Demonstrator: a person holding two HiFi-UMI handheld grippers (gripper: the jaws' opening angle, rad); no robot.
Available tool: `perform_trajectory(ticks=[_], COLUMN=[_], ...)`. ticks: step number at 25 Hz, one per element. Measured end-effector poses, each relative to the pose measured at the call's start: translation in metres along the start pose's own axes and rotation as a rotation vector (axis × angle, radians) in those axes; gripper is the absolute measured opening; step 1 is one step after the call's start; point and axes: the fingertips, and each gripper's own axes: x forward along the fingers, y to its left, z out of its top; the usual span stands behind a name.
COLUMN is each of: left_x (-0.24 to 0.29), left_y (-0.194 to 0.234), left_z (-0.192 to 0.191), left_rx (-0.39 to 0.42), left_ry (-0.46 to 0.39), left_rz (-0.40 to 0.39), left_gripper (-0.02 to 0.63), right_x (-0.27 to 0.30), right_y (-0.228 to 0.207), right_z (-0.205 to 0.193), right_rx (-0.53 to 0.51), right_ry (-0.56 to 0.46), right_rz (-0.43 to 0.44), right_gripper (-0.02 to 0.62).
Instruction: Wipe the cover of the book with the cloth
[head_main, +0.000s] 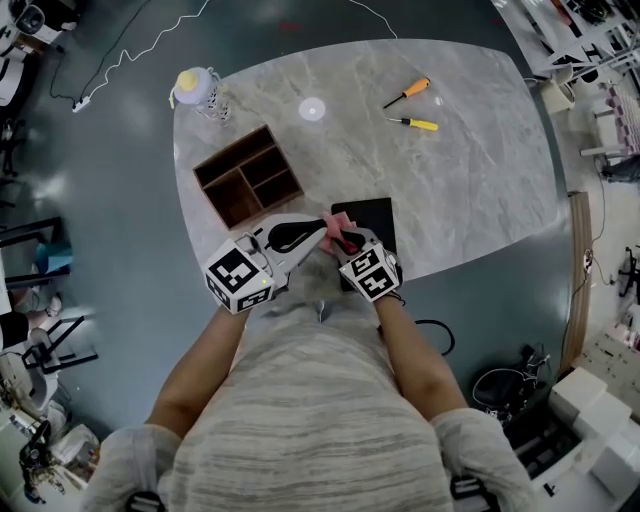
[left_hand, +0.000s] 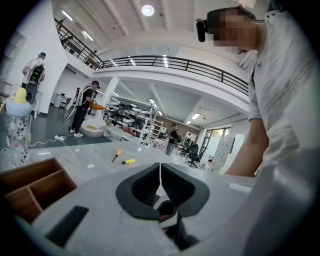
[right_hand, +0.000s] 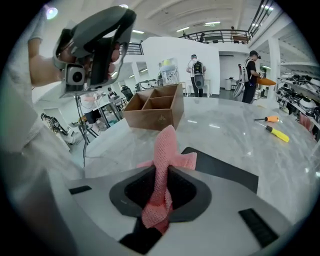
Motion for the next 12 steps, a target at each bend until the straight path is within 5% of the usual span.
perform_trajectory(ticks=[12], left_x=[0.015], left_y=[-0.012], left_z=[0.004], left_rx=[0.018], left_ry=[0.007], left_rz=[-0.063], left_gripper=[0.02], right_x=[-0.044], right_y=[-0.048], right_z=[-0.04], right_rx=[0.102], right_ry=[-0.005], right_rz=[-0.162], right_gripper=[0.067])
